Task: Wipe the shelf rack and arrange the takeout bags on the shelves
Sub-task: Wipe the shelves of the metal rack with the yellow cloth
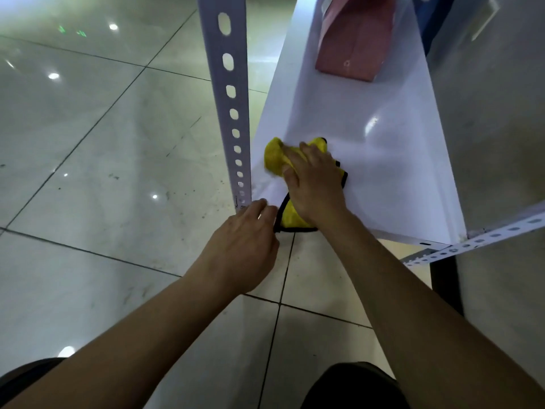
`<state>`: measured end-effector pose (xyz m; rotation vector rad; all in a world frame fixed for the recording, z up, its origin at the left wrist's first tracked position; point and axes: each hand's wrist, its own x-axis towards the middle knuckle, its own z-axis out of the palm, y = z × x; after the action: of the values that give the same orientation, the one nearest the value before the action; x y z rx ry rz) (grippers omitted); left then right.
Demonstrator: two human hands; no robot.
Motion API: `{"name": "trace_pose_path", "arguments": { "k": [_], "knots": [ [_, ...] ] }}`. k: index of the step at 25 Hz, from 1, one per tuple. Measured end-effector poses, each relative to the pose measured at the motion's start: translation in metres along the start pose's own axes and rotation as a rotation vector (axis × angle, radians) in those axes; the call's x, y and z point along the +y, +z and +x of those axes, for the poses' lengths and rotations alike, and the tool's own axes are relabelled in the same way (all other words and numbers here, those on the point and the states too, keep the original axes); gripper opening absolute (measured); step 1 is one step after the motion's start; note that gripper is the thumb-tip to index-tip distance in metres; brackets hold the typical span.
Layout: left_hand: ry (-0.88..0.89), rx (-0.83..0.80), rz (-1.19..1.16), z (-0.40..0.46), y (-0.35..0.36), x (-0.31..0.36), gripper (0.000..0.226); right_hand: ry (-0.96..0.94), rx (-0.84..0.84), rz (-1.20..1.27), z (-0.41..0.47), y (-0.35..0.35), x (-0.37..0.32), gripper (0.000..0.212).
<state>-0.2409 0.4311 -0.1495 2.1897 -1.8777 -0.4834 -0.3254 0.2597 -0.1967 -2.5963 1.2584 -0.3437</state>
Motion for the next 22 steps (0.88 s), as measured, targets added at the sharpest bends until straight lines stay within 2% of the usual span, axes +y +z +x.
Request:
{"name": "trace_pose_path", "arguments": {
  "k": [2, 4, 8, 10, 12, 15, 18, 20, 22],
  "knots": [
    [0.02, -0.012, 0.014, 0.001, 0.002, -0.003, 0.044, -0.041, 0.0, 0.026, -0.029, 0.007, -0.002, 0.046],
    [0.008, -0.009, 0.018, -0.003, 0.004, -0.004, 0.046, -0.074, -0.034, -0.008, -0.004, 0.0, 0.006, 0.046],
    [0.039, 0.045, 0.037, -0.004, 0.008, 0.008, 0.053, 0.09, -0.021, -0.048, 0.06, -0.015, 0.018, 0.049],
    [0.047, 0.059, 0.043, 0.003, 0.01, 0.011, 0.056, 0.089, 0.023, -0.036, 0.045, -0.006, 0.012, 0.048],
    [0.042, 0.069, 0.018, 0.01, 0.01, 0.011, 0.05, 0.074, 0.034, -0.026, 0.016, -0.004, 0.024, 0.048],
    [0.023, 0.052, -0.002, 0.012, 0.008, 0.017, 0.044, 0.362, 0.133, -0.088, -0.009, -0.034, 0.091, 0.05],
    [0.115, 0.0, -0.013, 0.007, 0.007, 0.019, 0.048, 0.634, 0.207, -0.124, -0.025, -0.058, 0.14, 0.049],
    [0.14, -0.019, 0.001, 0.003, 0.003, 0.014, 0.05, 0.726, 0.217, -0.108, -0.022, -0.057, 0.137, 0.049],
    [0.11, 0.011, 0.01, 0.005, -0.001, 0.009, 0.048, 0.651, 0.187, -0.125, -0.01, -0.049, 0.11, 0.049]
  ]
}}
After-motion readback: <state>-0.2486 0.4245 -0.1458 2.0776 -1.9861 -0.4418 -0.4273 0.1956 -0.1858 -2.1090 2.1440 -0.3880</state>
